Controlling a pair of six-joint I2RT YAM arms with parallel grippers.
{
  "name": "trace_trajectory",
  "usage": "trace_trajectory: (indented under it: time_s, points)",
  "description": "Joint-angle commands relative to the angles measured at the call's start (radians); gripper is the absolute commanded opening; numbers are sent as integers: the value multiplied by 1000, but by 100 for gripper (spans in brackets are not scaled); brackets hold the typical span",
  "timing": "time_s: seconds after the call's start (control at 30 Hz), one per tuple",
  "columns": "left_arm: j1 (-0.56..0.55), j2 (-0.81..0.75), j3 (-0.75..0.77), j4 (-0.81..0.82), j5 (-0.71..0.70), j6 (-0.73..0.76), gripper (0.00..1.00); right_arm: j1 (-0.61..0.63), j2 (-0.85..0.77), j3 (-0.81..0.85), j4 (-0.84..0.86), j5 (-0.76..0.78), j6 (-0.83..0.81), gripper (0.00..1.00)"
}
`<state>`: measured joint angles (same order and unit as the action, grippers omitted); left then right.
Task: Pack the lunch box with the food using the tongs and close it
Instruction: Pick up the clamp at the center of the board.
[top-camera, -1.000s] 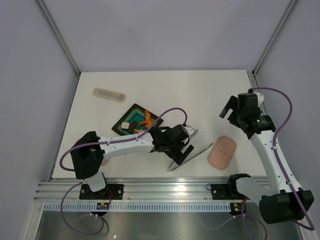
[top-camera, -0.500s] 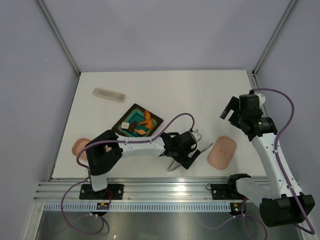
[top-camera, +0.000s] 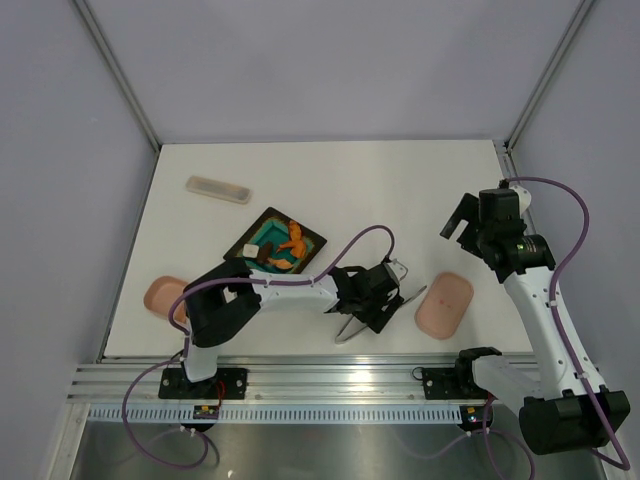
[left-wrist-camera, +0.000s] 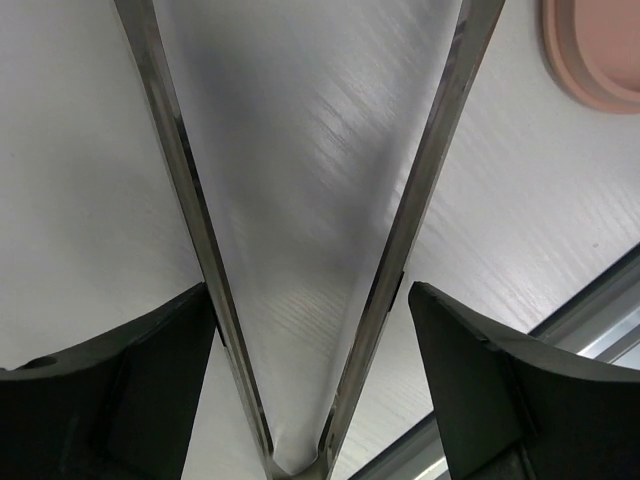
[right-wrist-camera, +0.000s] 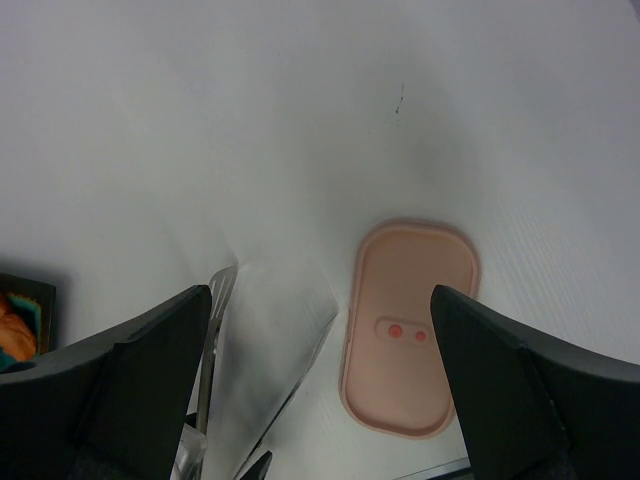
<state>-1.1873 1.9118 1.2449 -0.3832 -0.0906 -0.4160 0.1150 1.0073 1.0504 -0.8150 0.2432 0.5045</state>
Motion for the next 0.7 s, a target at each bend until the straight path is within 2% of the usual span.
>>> trace_trajectory:
  time_s: [0.0,0.27,0.3,0.33,0.4,0.43,0.53,0.67]
  points:
    - [-1,27,34,44,-41,8,78,-2,-21,23,-18,8,-4,100]
    - [-1,46,44,32,-55,20,66,-2,-32,16,-21,14,0,99]
    - [-1,47,47,29,-57,23,61,-2,-33,11,-19,15,2,99]
    - [-1,47,51,26,-63,25,48,-2,-38,10,-13,15,3,99]
    - [0,46,59,9,-67,31,30,-2,-39,8,-9,11,3,100]
    - [0,35,70,-8,-78,32,17,0,-38,8,-9,8,2,99]
    - [0,-12,93,-52,-103,45,6,-2,-32,11,-10,7,0,99]
    - [8,-101,134,-135,-123,68,4,-2,-33,17,-13,7,-3,99]
